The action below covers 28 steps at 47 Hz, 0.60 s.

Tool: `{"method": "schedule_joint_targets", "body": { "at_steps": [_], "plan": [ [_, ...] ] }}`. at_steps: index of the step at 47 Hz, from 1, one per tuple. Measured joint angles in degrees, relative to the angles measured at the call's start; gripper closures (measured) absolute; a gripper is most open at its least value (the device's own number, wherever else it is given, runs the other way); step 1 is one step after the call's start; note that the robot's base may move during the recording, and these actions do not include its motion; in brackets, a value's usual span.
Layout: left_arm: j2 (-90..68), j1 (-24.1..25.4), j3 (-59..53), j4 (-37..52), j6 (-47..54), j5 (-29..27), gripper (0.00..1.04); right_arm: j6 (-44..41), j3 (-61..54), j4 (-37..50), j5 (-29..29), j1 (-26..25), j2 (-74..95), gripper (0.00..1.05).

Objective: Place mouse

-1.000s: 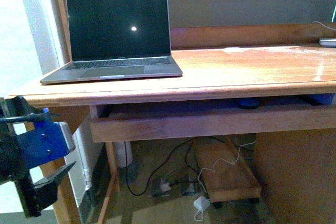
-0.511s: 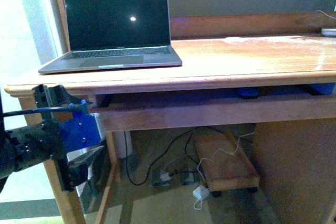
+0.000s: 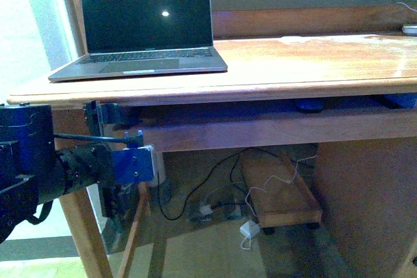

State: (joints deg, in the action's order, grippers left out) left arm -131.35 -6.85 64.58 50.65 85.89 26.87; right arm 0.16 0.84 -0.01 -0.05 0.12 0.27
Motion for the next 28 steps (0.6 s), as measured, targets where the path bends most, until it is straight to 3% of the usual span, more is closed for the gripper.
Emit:
{"method": "schedule_joint_targets", "body": {
  "at_steps": [7, 16, 28],
  "plan": [
    [0.22, -0.33, -0.33, -4.2, 3.08, -2.8, 0.08, 0.0, 0.0, 0.0, 0.0, 0.0, 0.0, 0.07],
    [6.8, -2.47, -3.8, -18.01, -4.09, -9.94, 0.07, 0.0, 0.02, 0.0, 0.02, 0.0, 0.0, 0.07],
    [18.69, -4.44, -13.22, -31.23, -13.53, -2.93, 0.07, 0.0, 0.02, 0.0, 0.02, 0.0, 0.0, 0.07]
  ]
}}
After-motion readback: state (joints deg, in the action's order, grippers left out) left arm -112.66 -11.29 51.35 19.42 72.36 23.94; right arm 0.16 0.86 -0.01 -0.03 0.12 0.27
